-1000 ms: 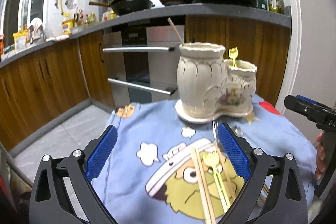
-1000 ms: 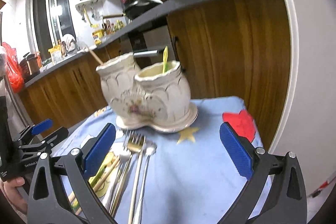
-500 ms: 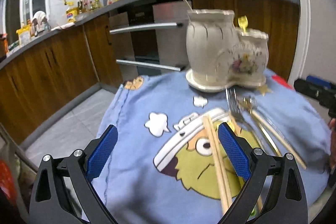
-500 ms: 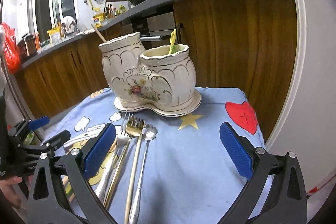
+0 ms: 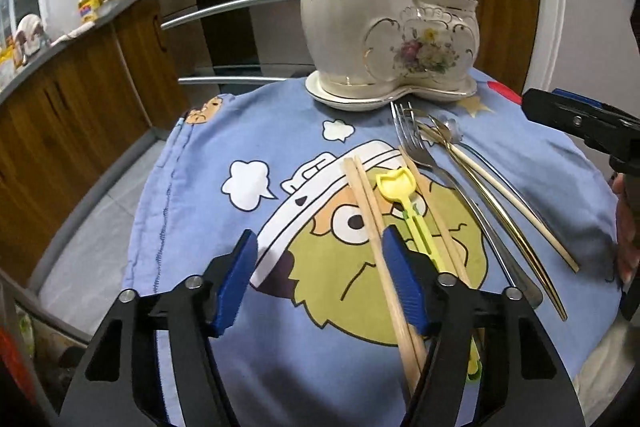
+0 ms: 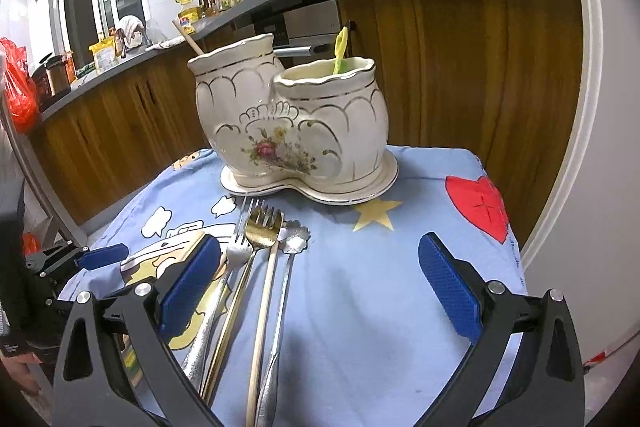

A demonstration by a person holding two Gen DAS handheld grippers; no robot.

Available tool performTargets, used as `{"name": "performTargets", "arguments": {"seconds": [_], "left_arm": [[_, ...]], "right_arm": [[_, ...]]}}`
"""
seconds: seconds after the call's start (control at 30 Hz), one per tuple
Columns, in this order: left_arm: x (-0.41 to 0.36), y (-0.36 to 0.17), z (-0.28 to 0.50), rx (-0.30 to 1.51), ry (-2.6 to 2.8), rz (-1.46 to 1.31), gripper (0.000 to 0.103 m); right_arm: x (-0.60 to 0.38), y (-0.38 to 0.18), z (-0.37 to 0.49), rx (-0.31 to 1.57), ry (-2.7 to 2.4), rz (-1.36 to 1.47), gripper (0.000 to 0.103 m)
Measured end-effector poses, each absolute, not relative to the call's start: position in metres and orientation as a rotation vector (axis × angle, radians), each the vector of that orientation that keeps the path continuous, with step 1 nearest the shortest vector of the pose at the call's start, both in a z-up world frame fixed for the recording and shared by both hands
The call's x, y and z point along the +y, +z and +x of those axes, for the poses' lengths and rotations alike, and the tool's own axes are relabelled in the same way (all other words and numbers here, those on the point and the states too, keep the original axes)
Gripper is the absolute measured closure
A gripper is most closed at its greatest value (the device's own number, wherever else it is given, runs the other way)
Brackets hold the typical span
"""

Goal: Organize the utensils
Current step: 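Lower the left tool onto another chopstick while the right tool reaches the gold fork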

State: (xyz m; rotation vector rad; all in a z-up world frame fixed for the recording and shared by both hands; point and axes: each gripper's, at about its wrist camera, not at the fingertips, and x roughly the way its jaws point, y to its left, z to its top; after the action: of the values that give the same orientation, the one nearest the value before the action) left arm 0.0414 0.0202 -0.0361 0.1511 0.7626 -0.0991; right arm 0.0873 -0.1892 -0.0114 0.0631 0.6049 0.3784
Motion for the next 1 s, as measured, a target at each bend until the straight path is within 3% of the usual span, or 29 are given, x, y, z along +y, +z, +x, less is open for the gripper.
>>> {"name": "performTargets", "arguments": {"seconds": [0.1,0.17,0.37,0.4,0.53,0.77,1.0], "left_arm": [[0.02,-0.037,0.041,0.785,-0.128,0.133,0.05],[0.016,-0.036,0.039,0.795,-0.148,0.143,0.063],[0.004,-0.035,0.05,0.852,-0.191,0.207,0.079],[0.006,-0.035,0.053,0.858,-0.193,0.193,0.079],[0.014,-0.035,0.059,0.856,-0.177,0.156,0.09],[0.011,-0.037,0.055,0.846,-0.179,0.169,0.094],[0.012,-0.037,0.055,0.837,-0.181,0.171,0.094]], "right_arm": [[-0.186,-0.012,0.088,0.614,0.374,0.044,0.005],[-0.183,-0.012,0.087,0.625,0.372,0.024,0.005],[-0.171,-0.013,0.081,0.69,0.454,0.001,0.008],[-0.167,-0.014,0.08,0.707,0.478,0.002,0.011],[-0.153,-0.018,0.075,0.734,0.513,-0.035,0.042],[-0.139,-0.03,0.083,0.809,0.541,-0.042,0.087],[-0.124,-0.038,0.088,0.855,0.538,-0.086,0.088]]}}
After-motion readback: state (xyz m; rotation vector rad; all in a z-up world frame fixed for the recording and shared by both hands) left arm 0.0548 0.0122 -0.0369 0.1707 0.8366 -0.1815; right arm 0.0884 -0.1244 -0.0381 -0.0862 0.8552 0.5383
